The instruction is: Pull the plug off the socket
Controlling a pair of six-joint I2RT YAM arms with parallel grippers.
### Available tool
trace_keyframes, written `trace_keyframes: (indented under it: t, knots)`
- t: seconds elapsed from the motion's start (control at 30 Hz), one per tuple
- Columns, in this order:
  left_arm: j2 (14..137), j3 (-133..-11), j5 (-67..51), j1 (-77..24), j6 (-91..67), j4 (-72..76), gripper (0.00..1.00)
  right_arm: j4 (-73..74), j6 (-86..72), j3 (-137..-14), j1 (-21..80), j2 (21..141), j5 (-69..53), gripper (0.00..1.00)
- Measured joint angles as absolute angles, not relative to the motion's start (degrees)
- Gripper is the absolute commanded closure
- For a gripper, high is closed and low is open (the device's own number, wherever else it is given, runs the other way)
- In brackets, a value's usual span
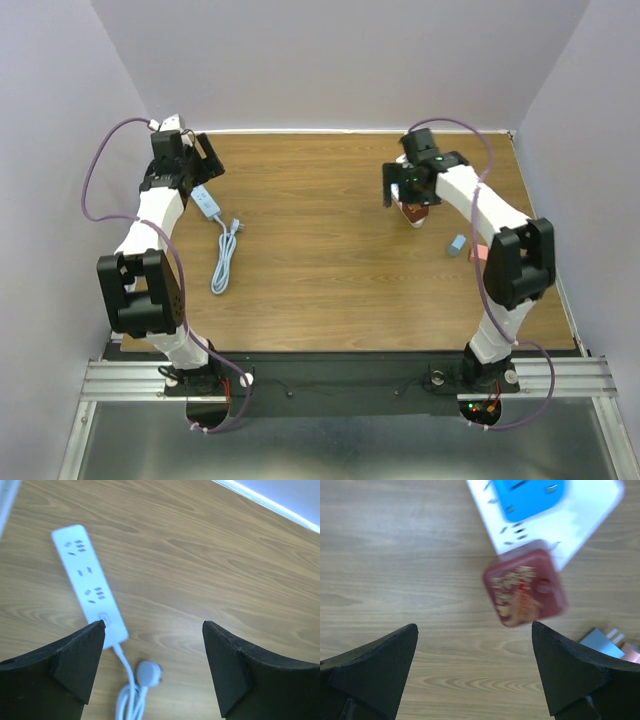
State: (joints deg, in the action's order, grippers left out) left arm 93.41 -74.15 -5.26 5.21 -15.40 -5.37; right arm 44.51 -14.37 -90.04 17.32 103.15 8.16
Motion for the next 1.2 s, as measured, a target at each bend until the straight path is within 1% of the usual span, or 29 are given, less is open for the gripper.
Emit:
trace_keyframes:
  t: [0.13,0.27,0.37,0.5,0.63,0.83,0.9,1.03,1.07,1.13,1.17,1.2]
  knots:
    - [88.4,-69.65,-13.54,4.54,-17.32,-5.39,0.1,44.6,-12.36,-91.66,21.17,108.4,11.81,0.0]
    - [83.35,-63.57,-18.37,2.0,-18.63,-5.21,0.1,44.45,-11.53,-93.56,21.32,110.06,16.86,0.0]
    - [79.33,-59.0,-20.78,0.34,-19.16,-4.99,0.1,44.51,-10.68,-93.71,21.3,110.26,18.02,0.0]
    - [76.58,-55.07,-21.96,0.12,-19.22,-4.84,0.1,44.51,-9.37,-93.71,21.3,110.19,20.08,0.0]
    - [76.31,-52.95,-22.39,0.16,-19.38,-4.69,0.1,44.4,-8.12,-93.58,21.3,109.97,23.24,0.0]
    - [76.31,-52.62,-22.98,0.16,-19.44,-4.51,0.1,44.01,-7.22,-93.67,21.28,111.83,26.13,0.0]
    - [76.31,-52.62,-23.18,0.16,-19.46,-4.51,0.1,44.01,-7.2,-94.13,21.06,113.4,26.55,0.02]
    - [75.96,-52.58,-23.46,0.16,-19.49,-4.51,0.1,43.99,-6.92,-95.5,20.58,117.23,27.64,0.23]
    - [75.61,-52.42,-23.53,0.16,-19.51,-4.51,0.1,44.01,-7.01,-95.53,20.23,117.54,27.66,0.39]
    - [74.87,-51.9,-23.62,0.16,-19.51,-4.58,0.1,43.99,-7.33,-95.55,19.88,117.71,27.0,0.53]
    - [74.46,-51.59,-23.66,0.16,-19.51,-4.54,0.1,44.07,-7.53,-95.55,19.77,117.58,26.72,0.65]
    - [73.95,-51.22,-23.77,0.16,-19.49,-4.54,0.1,44.07,-7.4,-95.39,19.62,117.34,25.87,0.7]
